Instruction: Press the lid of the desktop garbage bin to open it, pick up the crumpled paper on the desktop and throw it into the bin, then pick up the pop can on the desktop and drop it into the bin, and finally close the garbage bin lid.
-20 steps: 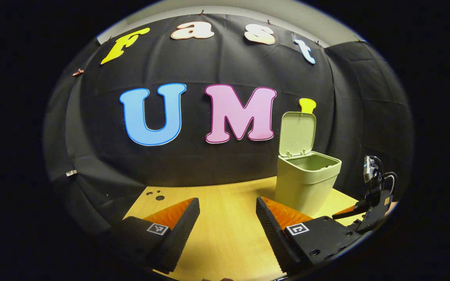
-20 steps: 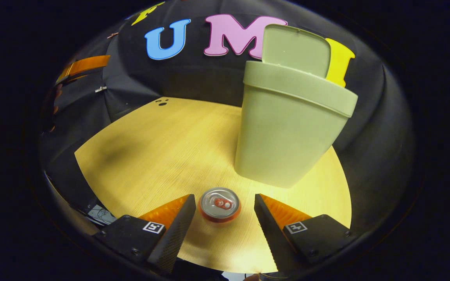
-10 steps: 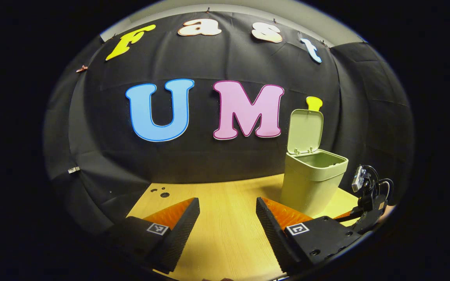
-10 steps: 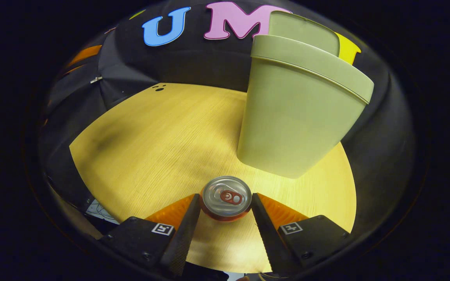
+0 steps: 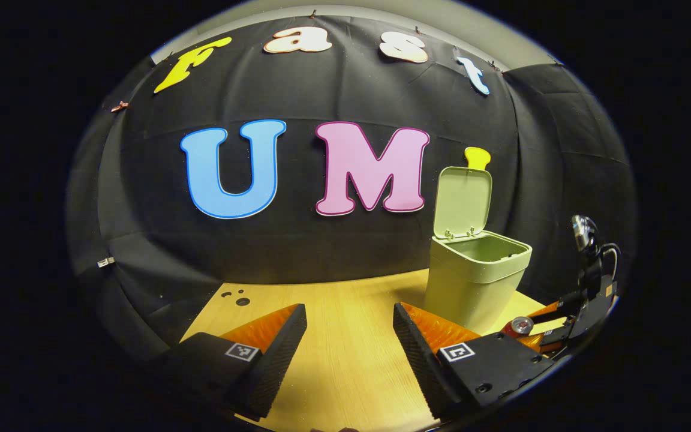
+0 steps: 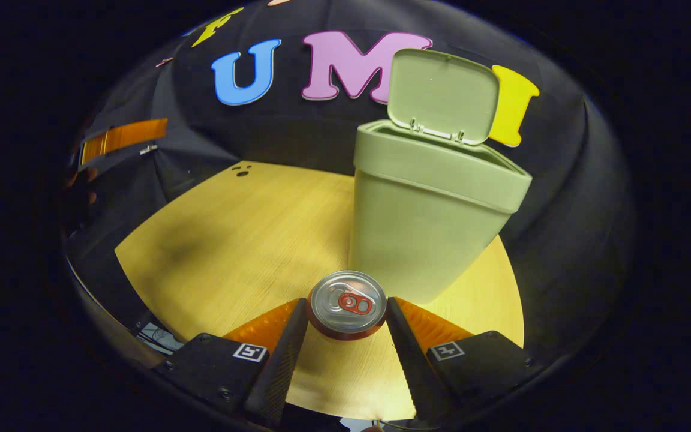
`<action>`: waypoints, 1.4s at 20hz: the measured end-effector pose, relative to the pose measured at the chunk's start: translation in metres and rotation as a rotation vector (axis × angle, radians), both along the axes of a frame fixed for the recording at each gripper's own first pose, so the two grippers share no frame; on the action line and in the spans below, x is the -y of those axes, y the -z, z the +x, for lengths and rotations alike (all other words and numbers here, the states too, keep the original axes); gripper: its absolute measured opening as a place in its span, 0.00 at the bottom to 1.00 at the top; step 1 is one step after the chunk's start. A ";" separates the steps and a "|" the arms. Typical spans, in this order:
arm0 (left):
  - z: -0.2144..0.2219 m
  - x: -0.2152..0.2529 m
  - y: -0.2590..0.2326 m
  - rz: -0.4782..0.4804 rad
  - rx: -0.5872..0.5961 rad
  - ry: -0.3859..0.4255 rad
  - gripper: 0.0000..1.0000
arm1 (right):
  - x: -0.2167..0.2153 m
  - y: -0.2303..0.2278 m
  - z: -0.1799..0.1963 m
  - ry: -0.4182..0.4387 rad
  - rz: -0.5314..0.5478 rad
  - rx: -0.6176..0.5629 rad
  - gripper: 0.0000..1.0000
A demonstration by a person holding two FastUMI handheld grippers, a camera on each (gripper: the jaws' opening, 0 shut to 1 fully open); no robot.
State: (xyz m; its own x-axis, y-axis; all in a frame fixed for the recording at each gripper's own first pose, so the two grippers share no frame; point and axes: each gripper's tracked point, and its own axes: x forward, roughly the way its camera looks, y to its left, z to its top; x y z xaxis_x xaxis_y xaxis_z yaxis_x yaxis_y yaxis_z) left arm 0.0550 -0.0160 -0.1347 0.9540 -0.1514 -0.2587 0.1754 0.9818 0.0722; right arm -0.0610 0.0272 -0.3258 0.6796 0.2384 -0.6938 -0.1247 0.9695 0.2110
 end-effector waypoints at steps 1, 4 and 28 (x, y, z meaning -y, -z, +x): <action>0.002 0.004 0.000 -0.001 0.001 0.007 0.94 | 0.005 -0.012 0.005 0.010 0.008 0.021 0.83; 0.008 0.015 0.002 -0.008 0.000 0.021 0.94 | 0.018 -0.045 0.019 0.034 0.017 0.084 0.83; 0.023 0.023 0.008 -0.020 -0.012 0.015 0.94 | 0.156 -0.116 0.147 0.236 -0.132 0.259 0.82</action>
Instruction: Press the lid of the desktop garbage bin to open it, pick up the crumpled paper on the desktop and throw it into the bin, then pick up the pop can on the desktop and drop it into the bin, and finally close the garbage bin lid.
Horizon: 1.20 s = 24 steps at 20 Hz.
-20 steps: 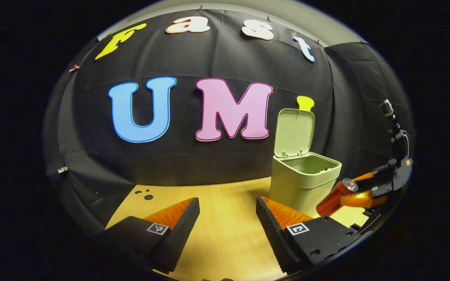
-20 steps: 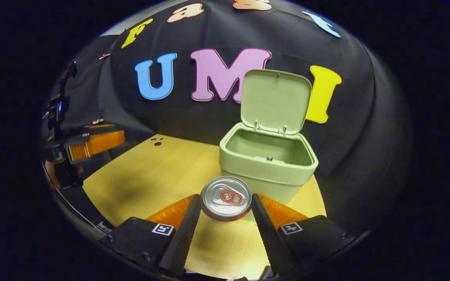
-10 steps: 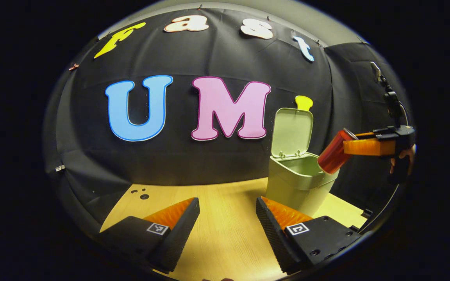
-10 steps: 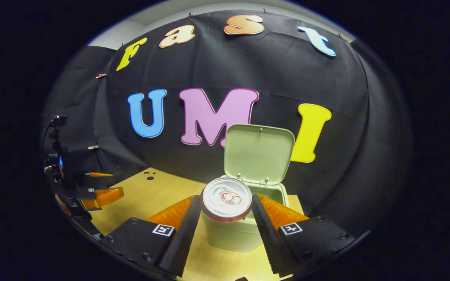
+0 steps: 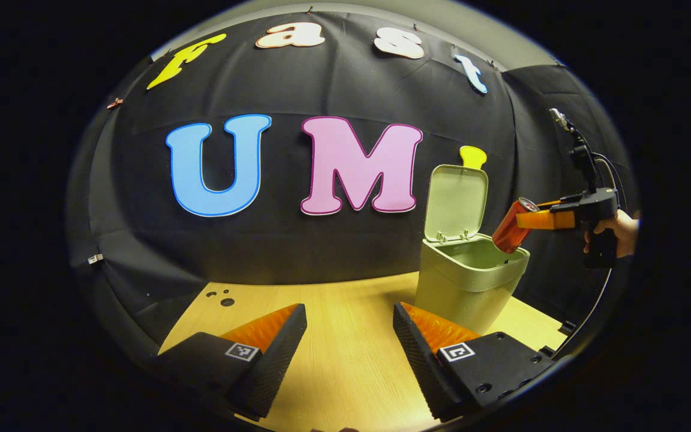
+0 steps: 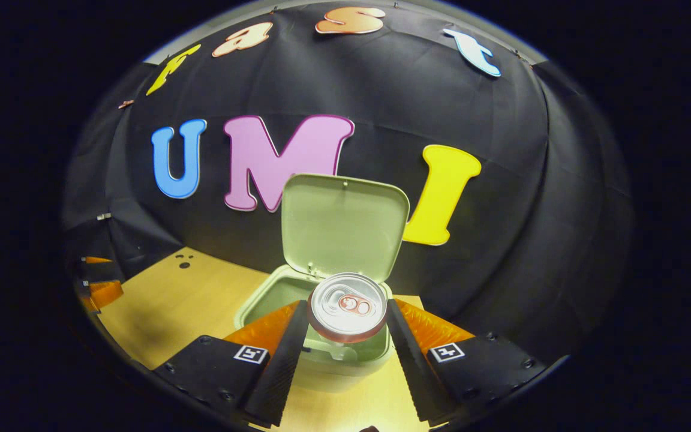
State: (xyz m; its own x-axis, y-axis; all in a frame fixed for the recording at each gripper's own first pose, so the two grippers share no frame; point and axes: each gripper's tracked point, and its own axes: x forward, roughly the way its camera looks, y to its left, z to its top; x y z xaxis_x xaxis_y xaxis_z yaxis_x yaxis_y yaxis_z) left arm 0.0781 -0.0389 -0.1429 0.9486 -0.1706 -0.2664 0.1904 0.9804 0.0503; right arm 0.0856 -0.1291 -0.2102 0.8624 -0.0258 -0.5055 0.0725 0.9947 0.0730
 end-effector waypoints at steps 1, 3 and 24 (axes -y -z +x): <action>0.000 -0.002 0.001 0.002 0.000 -0.003 0.94 | 0.004 0.009 -0.001 0.003 -0.015 -0.029 0.82; 0.001 -0.004 0.001 0.002 -0.002 -0.006 0.94 | 0.006 0.022 0.000 0.011 -0.025 -0.068 0.83; 0.001 -0.019 0.002 0.008 -0.008 -0.036 0.94 | 0.003 0.076 -0.003 0.009 0.009 -0.226 0.84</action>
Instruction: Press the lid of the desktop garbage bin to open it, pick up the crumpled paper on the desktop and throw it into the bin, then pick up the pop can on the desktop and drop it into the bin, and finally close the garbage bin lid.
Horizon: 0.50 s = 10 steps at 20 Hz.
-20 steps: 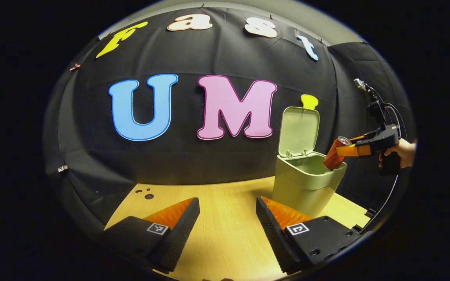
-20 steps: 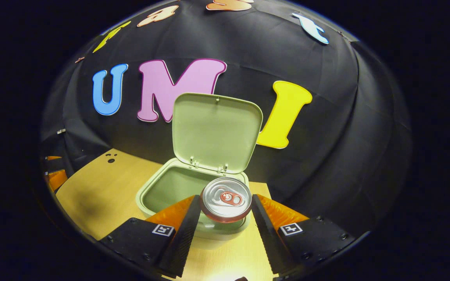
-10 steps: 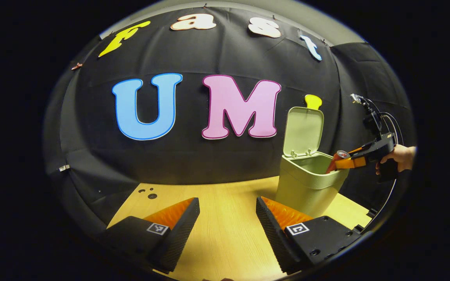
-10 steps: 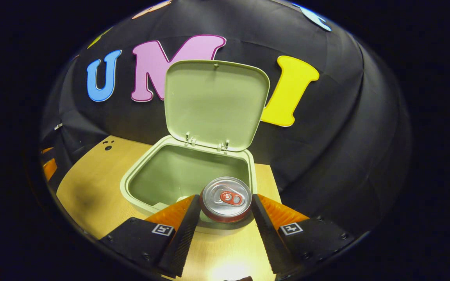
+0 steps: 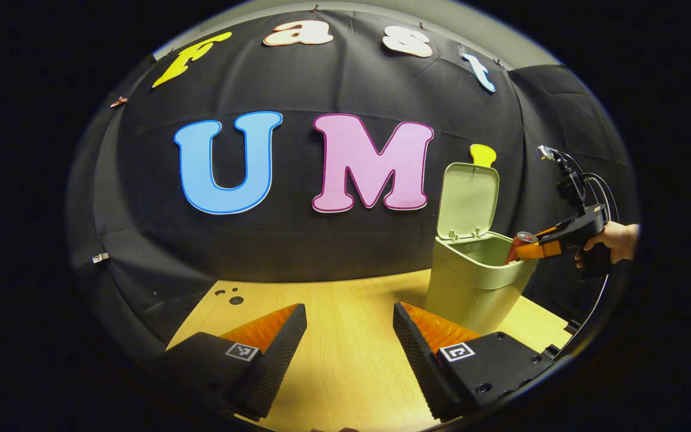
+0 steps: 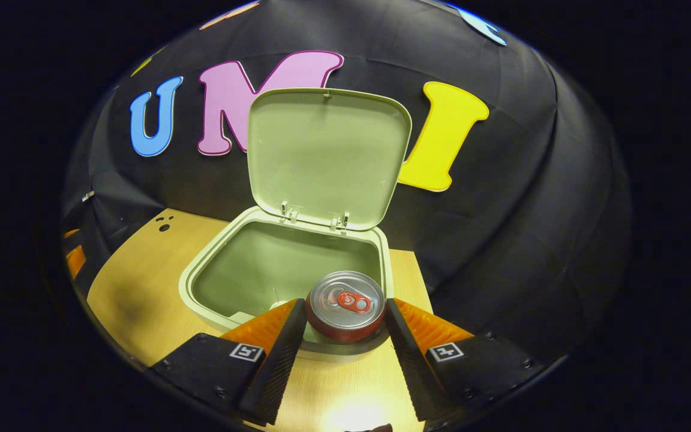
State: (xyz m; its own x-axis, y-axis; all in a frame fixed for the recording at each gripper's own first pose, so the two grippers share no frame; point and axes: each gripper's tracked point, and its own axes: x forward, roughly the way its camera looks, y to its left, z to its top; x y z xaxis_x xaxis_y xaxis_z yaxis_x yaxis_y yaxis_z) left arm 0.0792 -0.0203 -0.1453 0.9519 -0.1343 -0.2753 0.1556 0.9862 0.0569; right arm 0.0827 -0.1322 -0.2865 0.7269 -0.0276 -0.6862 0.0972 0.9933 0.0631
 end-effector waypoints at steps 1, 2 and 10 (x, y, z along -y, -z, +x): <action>0.000 0.000 0.000 0.000 0.000 -0.001 0.94 | 0.000 0.000 0.000 0.000 0.000 0.001 0.84; 0.000 0.001 0.000 0.001 0.000 -0.002 0.94 | 0.000 -0.001 0.000 0.000 0.000 0.002 0.84; -0.005 0.003 -0.004 0.004 0.007 -0.003 0.94 | 0.000 -0.007 -0.004 -0.001 0.002 0.015 0.83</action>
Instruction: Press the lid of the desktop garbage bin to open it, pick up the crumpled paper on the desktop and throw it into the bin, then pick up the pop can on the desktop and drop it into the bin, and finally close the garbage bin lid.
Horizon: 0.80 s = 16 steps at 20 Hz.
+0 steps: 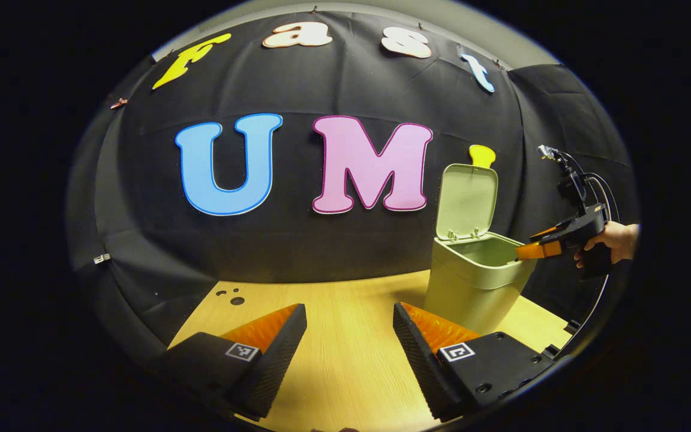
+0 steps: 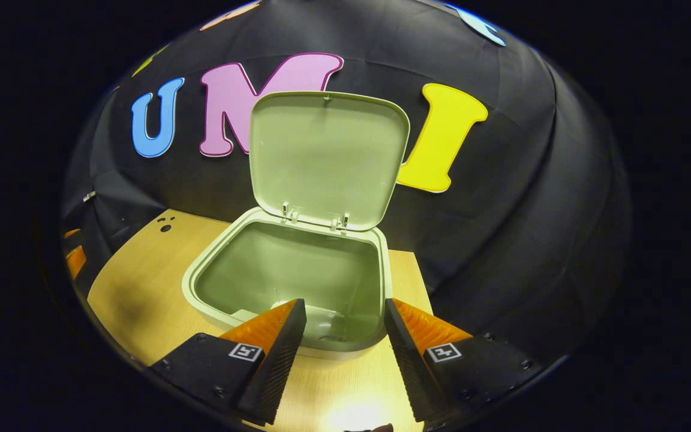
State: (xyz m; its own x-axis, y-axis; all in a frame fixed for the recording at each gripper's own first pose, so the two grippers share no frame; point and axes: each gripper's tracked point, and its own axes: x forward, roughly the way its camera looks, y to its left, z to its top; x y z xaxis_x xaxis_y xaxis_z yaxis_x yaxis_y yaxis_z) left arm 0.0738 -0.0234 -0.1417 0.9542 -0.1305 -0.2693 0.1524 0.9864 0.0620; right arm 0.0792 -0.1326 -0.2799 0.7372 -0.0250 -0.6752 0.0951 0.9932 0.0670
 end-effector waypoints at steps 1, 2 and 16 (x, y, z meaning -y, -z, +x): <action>-0.002 -0.001 0.000 -0.002 0.001 -0.001 0.98 | -0.001 -0.005 0.001 0.002 0.004 0.017 0.83; -0.003 -0.001 -0.001 -0.004 0.002 -0.003 0.94 | 0.000 -0.012 0.005 0.006 0.008 0.042 0.84; -0.018 0.000 -0.011 -0.030 0.025 -0.040 0.94 | 0.027 -0.186 0.134 0.058 -0.012 0.571 0.83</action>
State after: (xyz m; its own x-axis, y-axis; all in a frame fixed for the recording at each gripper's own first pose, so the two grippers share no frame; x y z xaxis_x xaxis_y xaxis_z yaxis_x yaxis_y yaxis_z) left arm 0.0553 -0.0237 -0.1309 0.9652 -0.1001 -0.2415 0.1119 0.9931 0.0356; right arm 0.2133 -0.1591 -0.0939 0.9821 -0.0816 -0.1697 0.1016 0.9885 0.1122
